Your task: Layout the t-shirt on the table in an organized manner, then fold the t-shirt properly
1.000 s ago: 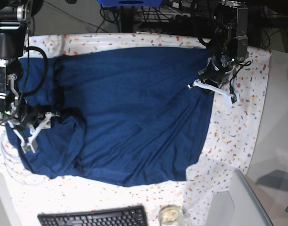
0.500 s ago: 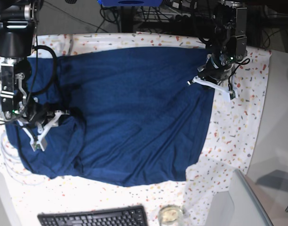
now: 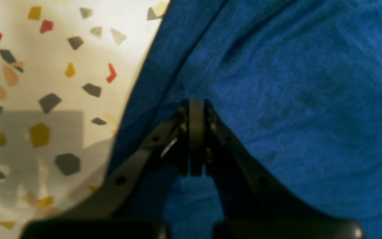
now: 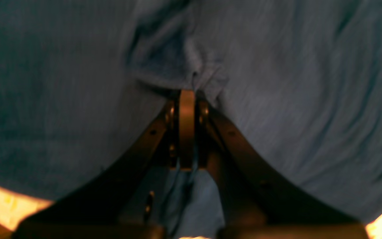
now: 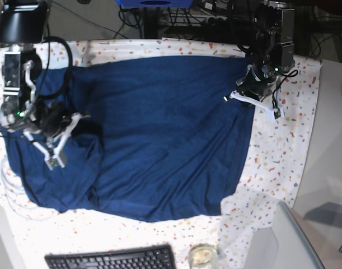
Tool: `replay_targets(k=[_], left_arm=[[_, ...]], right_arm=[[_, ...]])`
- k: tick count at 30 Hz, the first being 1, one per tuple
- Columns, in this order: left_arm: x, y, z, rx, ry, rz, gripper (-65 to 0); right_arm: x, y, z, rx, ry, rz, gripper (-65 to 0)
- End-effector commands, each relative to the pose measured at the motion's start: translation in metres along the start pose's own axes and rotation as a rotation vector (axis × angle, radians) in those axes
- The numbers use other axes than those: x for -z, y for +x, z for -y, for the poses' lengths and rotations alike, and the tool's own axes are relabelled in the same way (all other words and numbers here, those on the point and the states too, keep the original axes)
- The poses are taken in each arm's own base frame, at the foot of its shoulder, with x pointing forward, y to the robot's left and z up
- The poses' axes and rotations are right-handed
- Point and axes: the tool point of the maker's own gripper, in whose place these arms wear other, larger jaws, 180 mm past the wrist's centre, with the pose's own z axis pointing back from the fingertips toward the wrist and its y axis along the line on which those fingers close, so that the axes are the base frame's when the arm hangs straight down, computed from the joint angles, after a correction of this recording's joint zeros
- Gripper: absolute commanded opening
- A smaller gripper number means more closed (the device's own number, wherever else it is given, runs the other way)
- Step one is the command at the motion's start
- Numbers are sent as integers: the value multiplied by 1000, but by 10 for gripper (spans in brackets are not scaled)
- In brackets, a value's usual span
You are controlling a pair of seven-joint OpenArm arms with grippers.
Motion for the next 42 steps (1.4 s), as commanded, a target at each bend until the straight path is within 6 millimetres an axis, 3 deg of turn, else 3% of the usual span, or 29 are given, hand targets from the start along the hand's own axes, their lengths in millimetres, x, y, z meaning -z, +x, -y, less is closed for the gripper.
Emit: replay_targets(k=[1,4,11,13,14,16,18,21,24,28,33,35,39,41,42], left_arm=[[-2,15,2,5,-8,45,-650],[-2,16,1,7,-6,46,-650],[-3,18,-1,11,-5,49,-650],[-2,19,0,11,-6,52,-650],[-2,23,2,10,-9,58,-650],[-1,24,3,10,-11,59,-650],[0,25,4,10,-12,62,-650],[-1,27,5,10,-14,66,-650],[-1,26,4,10,-14,63,-650],[-5,26,6,12,-20,70,-650],[-19,31,10,29,-38,102,-650],[-26,35,-1,34,-19,117,-650],[-37,42,-23,7,25,145,-650],[-43,43,-36,-5,52,154,-650],[-45,45,-43,-11,68,160,-650]], right_arm=[[-5,11,-8,-18,18,44,-650],[-3,0,-37,-44,70,29,-650],[4,-28,-75,-90,147,-34,-645],[4,-30,-78,-93,152,-49,-588],[3,-33,-78,-96,152,-65,-530],[-6,-25,-74,-121,134,-70,-428],[-20,-2,-69,-147,105,-4,-414],[-35,46,-40,-141,30,132,-416],[-11,87,-10,-80,13,164,-414],[44,125,20,42,48,167,-414],[84,130,39,166,57,173,-414],[91,126,42,144,36,167,-414],[99,123,25,89,39,157,-423],[101,118,22,88,46,147,-468],[101,118,20,85,50,147,-542]])
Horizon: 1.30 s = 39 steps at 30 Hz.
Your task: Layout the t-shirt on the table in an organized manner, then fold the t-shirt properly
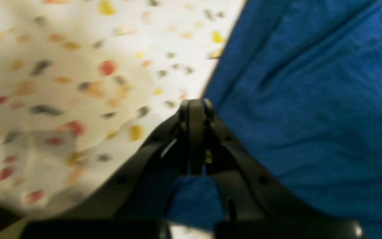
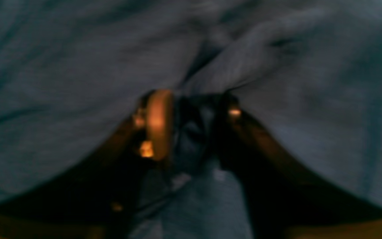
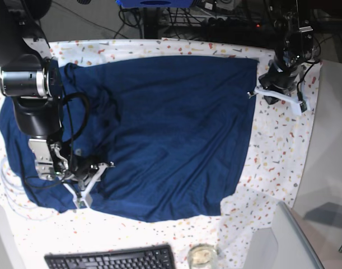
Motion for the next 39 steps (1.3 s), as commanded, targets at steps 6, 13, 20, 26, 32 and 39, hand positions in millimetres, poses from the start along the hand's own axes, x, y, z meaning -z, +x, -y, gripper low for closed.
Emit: replay_targets(k=[6,13,20,26,32,39], left_arm=[[-16,21,-52,-35,110,71,-650],[-30,39,-103,-99,232,128,-650],[-46,51,-136,-132,309,171,-650],[-48,47,-138,-123,314,160,-650],[-49,39,-138,-112,312,142,-650],[-50,24,-131,-73,284,99,-650]], right_arm=[[-21,19,-2,-73,-23,22,-650],[-82,6,-93,-357,31,91,-650],[-111,-27,-216,-520,231,109,-650],[-119,-42,-283,-640,363,112,-650],[-102,-63,-308,-686,420,36,-648],[-99,-57,-308,-678,423,60,-329]])
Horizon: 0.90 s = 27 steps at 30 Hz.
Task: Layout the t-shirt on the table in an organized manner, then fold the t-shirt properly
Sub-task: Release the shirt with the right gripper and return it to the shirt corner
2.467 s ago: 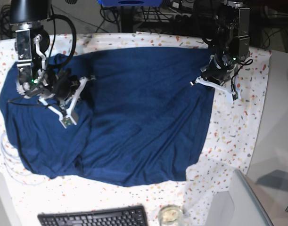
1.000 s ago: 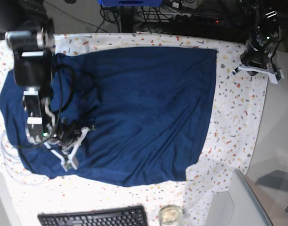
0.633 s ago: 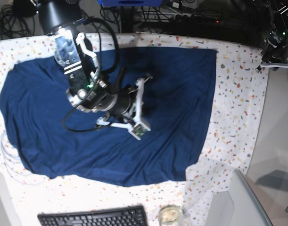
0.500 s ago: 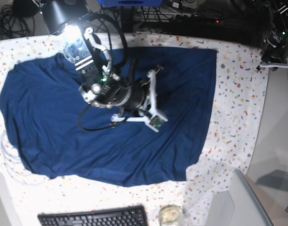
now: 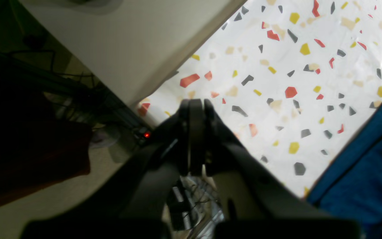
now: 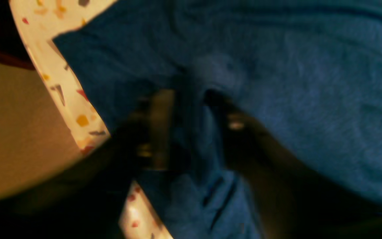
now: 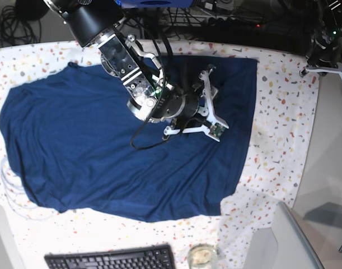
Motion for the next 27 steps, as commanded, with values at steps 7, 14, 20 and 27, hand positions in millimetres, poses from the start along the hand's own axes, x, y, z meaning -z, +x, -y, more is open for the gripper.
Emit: replay_targets(k=[7,14,20,27], left_arm=[[-27,-39,63,245,-319,-72,-650],[-39,-65,62,172,-326,-116,-650],[-47,-88,80,82,-344,-145,-319],[-38,-68,101,54,-377,-94,-130]], right_arm=[[-100,-24,114,260,-349,164,-216],[-200,-172,194,621,-692,68,-210],[-239,-250,210,751,-722,14,-213],[-245,-276,212,769,-718,-42,-213]])
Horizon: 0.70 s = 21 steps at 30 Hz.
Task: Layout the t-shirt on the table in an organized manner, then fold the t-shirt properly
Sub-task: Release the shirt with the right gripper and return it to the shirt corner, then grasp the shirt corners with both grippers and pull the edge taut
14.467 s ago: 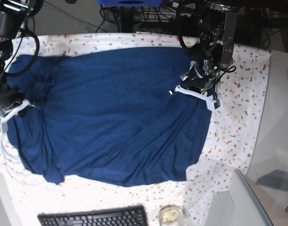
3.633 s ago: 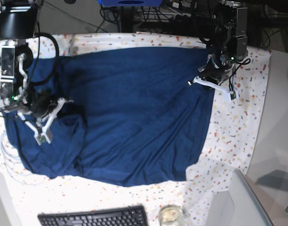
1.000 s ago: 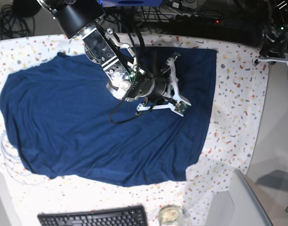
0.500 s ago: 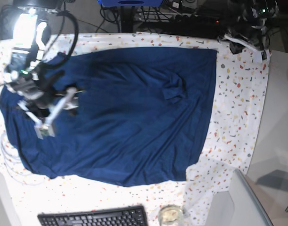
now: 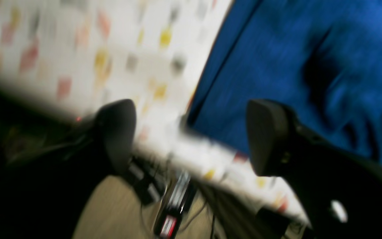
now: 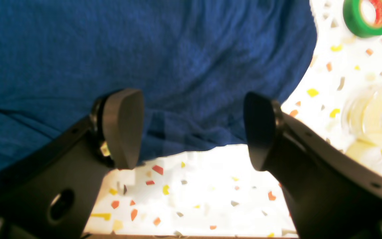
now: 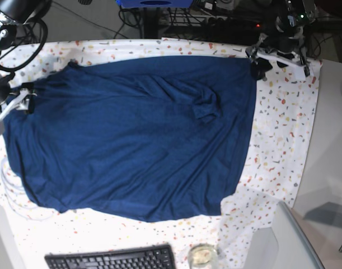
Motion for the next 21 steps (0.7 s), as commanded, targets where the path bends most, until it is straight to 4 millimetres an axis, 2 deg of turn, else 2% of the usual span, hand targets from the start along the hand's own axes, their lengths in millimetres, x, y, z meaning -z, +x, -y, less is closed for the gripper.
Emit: replay_targets(k=[1,5,11,14,16,21], left_arm=[[-2,7,3,0,-10,26,-125],[7,18,13,-12,-31,50,-125],[33,-13,23,-30,-57,-46,-127],[41,-25,27,-39,-65,-81,-127],[41,-28,27,-42,-64,-86,-127],[40,-30,22,-42,-53,-92,-127]], right_arm=[[-5,13,6,-17,-10,41,-213],[-5,13,6,-17,-10,41,-215],[-5,14,7,-20,-13,43,-216],[-5,14,7,-20,-13,43,-216],[-7,13,10,-11,-21,44,-216],[-16,9,33,52,-75,59,-216]])
